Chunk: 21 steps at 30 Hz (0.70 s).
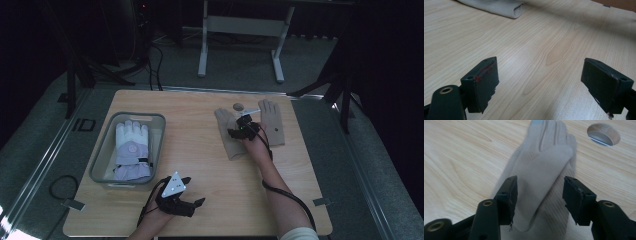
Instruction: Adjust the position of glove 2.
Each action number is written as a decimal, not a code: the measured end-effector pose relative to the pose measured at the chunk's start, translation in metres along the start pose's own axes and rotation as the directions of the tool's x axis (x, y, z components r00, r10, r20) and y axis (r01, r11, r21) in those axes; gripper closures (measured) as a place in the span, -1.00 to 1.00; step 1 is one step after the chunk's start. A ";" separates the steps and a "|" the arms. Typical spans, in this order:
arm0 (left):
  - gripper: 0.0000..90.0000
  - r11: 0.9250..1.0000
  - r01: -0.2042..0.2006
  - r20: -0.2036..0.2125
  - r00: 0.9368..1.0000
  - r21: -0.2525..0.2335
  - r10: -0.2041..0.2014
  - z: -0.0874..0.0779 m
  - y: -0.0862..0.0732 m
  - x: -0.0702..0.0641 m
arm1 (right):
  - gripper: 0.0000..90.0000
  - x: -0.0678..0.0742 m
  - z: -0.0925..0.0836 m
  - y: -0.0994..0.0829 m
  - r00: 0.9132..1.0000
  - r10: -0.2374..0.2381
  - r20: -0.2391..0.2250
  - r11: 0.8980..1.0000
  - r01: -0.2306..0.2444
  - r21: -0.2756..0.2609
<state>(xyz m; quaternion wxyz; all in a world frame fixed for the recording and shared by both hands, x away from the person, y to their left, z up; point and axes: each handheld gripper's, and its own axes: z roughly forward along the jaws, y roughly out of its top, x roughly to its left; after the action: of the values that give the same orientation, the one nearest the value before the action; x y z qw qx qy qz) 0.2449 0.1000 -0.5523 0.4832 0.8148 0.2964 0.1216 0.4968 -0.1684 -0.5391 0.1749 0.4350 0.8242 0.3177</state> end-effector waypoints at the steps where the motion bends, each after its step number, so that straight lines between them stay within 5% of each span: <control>1: -0.68 1.000 0.003 0.003 1.000 0.001 -0.003 0.000 0.000 0.000 | -0.01 0.000 0.002 -0.001 1.000 0.003 -0.003 1.000 -0.003 0.012; 7: -0.68 1.000 0.004 0.009 1.000 0.007 -0.004 0.002 -0.001 -0.002 | 0.06 0.002 0.007 -0.006 1.000 -0.022 0.009 1.000 0.022 0.020; 13: -0.68 1.000 0.004 0.009 1.000 0.008 -0.004 0.002 -0.001 -0.002 | 0.45 0.007 0.005 -0.006 1.000 -0.023 0.017 1.000 0.023 0.020; 15: -0.68 1.000 0.006 0.011 1.000 0.010 -0.007 0.003 -0.002 -0.002 | 0.68 0.009 0.004 -0.007 1.000 0.013 0.019 1.000 -0.013 0.013; 21: -0.68 1.000 0.004 0.010 1.000 0.020 -0.004 0.003 -0.003 -0.002 | 0.78 0.019 0.002 -0.009 0.997 0.053 0.055 0.999 -0.053 -0.001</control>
<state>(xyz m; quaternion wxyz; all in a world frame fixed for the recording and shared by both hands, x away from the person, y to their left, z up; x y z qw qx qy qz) 0.2437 0.0977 -0.5561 0.4767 0.8196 0.2969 0.1133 0.4819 -0.1560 -0.5463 0.1888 0.4655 0.8072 0.3100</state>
